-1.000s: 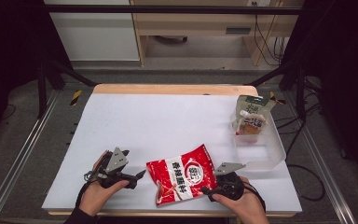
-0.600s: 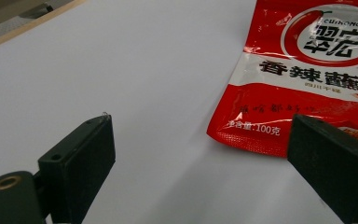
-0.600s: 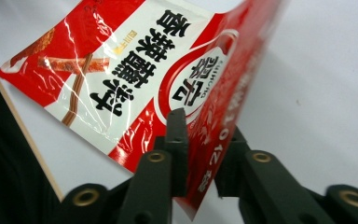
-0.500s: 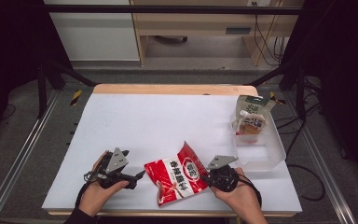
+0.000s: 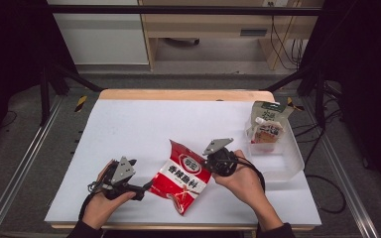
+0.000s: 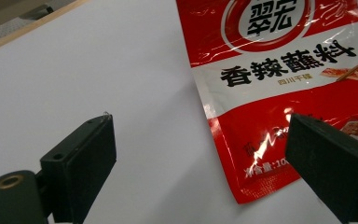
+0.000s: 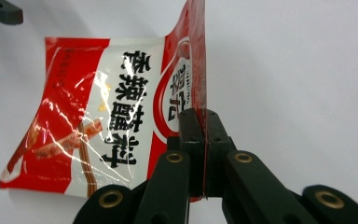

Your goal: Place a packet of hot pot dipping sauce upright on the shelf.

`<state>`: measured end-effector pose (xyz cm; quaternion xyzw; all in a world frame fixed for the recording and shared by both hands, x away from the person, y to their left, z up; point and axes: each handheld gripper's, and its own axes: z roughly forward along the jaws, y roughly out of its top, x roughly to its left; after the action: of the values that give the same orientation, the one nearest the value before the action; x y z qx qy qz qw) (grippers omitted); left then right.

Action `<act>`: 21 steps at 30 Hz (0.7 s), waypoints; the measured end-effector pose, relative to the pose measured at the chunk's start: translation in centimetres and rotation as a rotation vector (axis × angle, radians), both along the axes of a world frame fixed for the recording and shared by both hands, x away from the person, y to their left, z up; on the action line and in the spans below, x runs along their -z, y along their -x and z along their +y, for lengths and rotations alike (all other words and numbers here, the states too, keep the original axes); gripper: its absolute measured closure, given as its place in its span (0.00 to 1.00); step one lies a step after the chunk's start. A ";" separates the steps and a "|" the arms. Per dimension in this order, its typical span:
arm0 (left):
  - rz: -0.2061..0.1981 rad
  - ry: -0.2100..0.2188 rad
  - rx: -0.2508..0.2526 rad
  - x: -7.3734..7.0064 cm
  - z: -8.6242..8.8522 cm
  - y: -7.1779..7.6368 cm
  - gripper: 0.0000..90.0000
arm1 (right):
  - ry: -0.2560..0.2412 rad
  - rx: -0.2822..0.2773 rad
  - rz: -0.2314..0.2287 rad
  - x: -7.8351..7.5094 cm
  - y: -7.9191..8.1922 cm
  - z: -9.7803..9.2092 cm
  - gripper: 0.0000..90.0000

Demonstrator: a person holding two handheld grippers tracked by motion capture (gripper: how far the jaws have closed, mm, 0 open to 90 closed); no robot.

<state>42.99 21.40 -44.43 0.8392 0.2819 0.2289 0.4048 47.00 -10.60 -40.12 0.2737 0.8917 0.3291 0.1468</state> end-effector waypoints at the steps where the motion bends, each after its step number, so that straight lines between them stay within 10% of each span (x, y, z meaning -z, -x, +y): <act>1: 0.002 0.000 0.002 0.0 0.0 0.0 0.10 | 0.003 -0.008 -0.001 -0.2 -0.3 0.4 1.00; 21: -0.021 -0.004 0.043 -2.5 0.6 -4.8 0.28 | -0.021 -0.125 -0.076 -2.5 -2.4 4.0 1.00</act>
<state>47.78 21.97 -41.91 0.8435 0.2590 0.2293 0.4109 49.35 -6.60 -37.63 0.2063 0.8974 0.3571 0.1569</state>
